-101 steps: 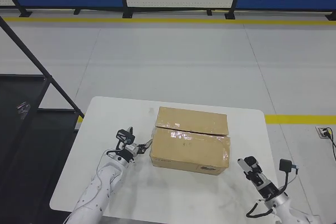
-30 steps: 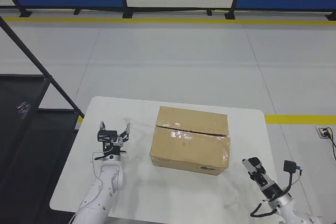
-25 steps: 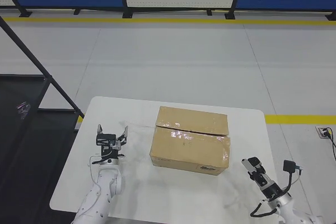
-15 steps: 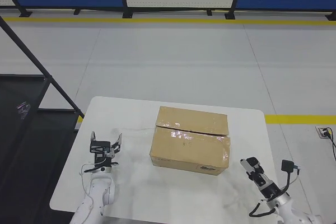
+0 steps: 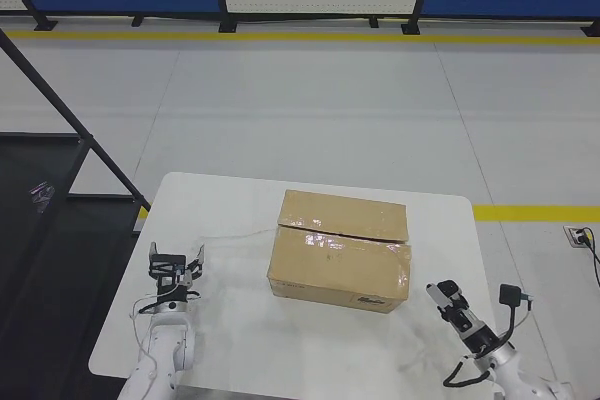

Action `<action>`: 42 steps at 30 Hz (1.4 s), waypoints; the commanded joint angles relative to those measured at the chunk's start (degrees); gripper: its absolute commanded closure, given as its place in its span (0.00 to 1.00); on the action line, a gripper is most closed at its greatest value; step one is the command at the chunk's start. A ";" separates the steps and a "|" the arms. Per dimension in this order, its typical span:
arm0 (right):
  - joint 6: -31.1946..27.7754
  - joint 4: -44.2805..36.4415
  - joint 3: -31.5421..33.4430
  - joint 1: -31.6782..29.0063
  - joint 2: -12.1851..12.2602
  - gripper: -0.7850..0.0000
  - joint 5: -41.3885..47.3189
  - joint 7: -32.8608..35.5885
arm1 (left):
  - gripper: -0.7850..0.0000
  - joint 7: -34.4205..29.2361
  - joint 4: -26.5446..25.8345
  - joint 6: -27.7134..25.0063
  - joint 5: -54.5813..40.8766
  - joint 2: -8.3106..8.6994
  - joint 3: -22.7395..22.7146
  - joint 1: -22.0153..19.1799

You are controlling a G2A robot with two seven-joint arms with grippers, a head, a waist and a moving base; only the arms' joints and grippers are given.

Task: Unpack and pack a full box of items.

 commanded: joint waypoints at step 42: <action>1.11 1.73 -2.47 3.75 0.18 0.00 -0.20 1.83 | 0.00 9.42 -15.38 -17.29 5.76 1.24 0.00 10.65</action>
